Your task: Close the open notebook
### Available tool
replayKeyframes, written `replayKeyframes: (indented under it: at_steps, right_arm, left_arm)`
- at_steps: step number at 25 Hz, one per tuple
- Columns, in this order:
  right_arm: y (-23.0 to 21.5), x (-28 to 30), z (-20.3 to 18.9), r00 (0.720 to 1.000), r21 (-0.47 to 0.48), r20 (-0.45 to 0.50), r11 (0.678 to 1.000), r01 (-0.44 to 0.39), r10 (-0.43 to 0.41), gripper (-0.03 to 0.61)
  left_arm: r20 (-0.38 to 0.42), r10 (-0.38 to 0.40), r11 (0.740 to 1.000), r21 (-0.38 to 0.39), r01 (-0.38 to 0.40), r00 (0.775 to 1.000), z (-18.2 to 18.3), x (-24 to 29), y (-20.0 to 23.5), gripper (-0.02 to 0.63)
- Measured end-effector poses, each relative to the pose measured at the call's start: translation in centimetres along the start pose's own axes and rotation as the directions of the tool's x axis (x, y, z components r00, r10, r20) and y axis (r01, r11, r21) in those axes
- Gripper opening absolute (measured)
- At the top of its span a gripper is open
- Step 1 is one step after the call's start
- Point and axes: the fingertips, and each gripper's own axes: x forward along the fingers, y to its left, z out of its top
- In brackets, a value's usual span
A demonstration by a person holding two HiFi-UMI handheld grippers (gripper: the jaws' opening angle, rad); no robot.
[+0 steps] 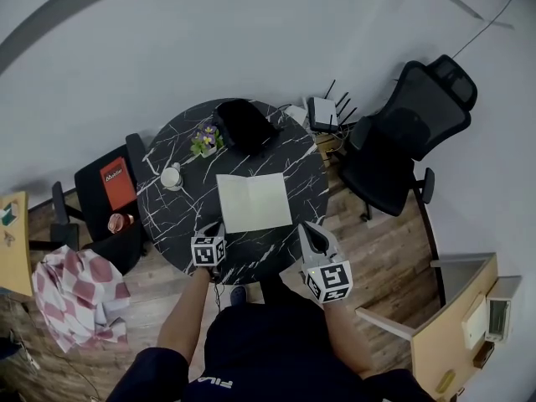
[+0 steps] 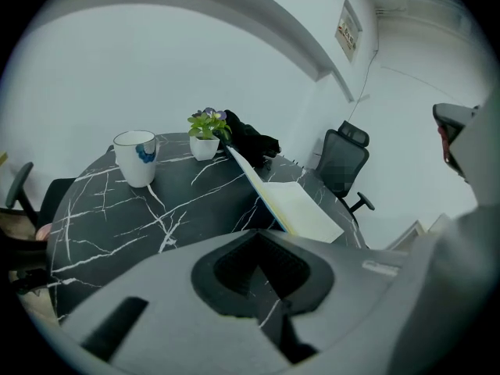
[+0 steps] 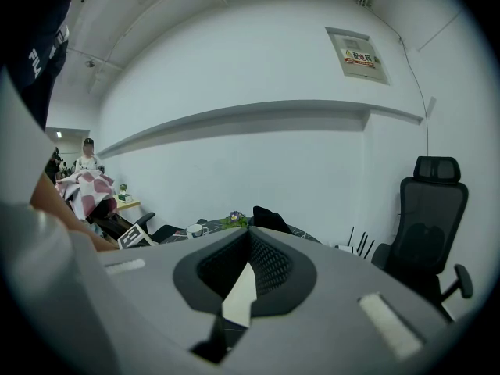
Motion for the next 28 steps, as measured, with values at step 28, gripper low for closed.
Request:
replayKeyframes:
  at_steps: [28]
  right_arm:
    - [-1.9,-0.6,0.2,0.998,0.039,0.02,0.998,0.056,-0.057,0.009]
  left_arm:
    - [0.07,-0.206,0.975,0.097,0.199,0.976,7.2,3.0,-11.0,0.003]
